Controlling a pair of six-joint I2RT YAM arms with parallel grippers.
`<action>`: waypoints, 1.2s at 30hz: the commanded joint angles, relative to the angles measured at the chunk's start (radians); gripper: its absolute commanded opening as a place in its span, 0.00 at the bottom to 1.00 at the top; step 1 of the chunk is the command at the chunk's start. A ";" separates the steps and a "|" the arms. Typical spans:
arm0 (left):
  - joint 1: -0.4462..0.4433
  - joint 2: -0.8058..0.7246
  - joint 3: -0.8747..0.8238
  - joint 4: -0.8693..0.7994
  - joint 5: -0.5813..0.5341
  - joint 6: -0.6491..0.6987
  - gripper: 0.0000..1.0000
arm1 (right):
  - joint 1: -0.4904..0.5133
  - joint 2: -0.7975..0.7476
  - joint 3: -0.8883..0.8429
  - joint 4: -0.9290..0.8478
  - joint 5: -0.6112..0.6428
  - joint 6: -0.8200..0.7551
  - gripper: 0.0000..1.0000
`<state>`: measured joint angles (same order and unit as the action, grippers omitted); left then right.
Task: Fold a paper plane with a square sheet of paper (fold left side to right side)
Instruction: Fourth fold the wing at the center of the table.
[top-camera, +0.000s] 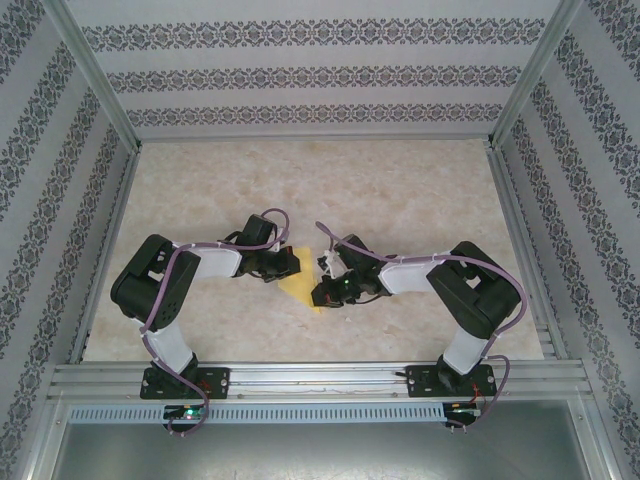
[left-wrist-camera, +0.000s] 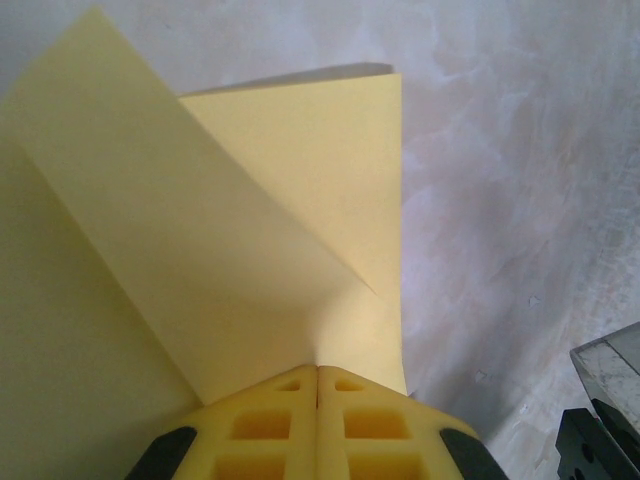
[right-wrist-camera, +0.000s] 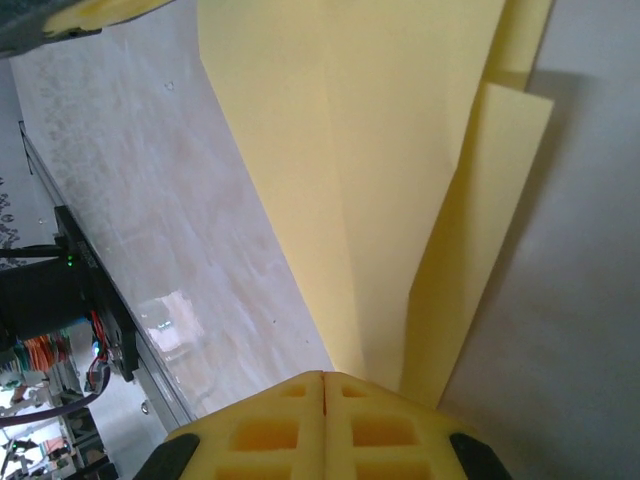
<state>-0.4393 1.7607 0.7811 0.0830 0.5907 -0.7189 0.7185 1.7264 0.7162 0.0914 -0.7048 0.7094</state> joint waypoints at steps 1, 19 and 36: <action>-0.012 0.020 -0.018 -0.095 -0.073 0.027 0.00 | 0.012 0.013 -0.017 0.008 0.005 0.005 0.00; -0.011 0.018 -0.015 -0.100 -0.077 0.030 0.00 | 0.020 0.020 -0.045 -0.004 0.020 0.012 0.00; -0.010 0.018 -0.014 -0.106 -0.084 0.030 0.00 | 0.040 -0.031 -0.120 -0.004 0.011 0.036 0.00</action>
<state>-0.4397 1.7607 0.7815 0.0826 0.5907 -0.7139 0.7380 1.7111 0.6395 0.1658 -0.6968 0.7315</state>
